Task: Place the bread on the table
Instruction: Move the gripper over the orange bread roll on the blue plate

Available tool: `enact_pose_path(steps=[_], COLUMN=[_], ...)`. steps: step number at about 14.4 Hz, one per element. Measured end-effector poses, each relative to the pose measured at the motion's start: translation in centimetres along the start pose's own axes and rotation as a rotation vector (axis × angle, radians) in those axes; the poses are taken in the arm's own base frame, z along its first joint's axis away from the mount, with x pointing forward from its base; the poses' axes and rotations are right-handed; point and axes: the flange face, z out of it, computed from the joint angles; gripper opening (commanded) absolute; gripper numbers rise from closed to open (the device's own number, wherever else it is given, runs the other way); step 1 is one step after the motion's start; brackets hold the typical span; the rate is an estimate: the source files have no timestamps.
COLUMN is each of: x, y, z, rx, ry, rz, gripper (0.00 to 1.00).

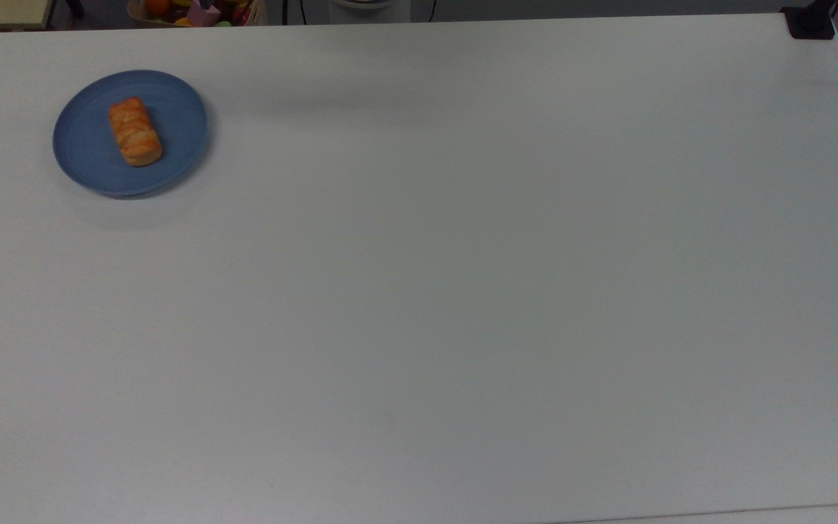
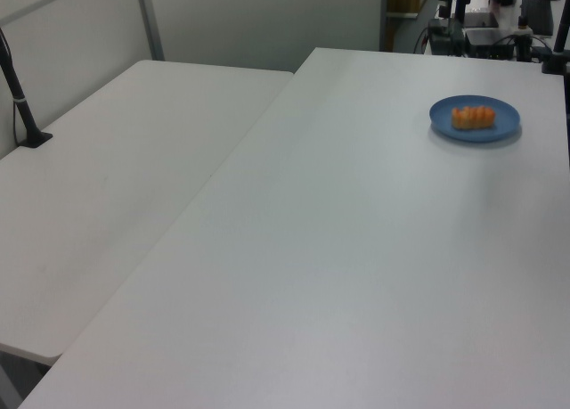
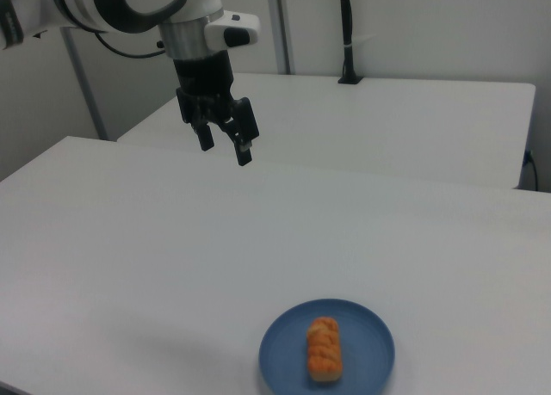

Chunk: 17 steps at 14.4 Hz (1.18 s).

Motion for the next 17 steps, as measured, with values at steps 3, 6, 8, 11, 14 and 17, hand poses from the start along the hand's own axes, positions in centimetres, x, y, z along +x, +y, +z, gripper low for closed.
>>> enact_pose_path(steps=[3,6,8,11,14,17], x=[0.0,0.0,-0.1,-0.5,-0.5,-0.4], y=[-1.7,-3.9,-4.6,-3.8,-0.7,3.1], z=[0.7,2.5,3.2,4.6,6.6,9.3], rx=[0.011,0.013,0.012,0.015,0.021,0.025], ry=[-0.012,-0.024,-0.038,-0.068,-0.088,-0.085], rz=[-0.028,-0.066,-0.088,-0.205,-0.294,-0.351], gripper=[1.00,1.00,1.00,1.00,1.00,1.00])
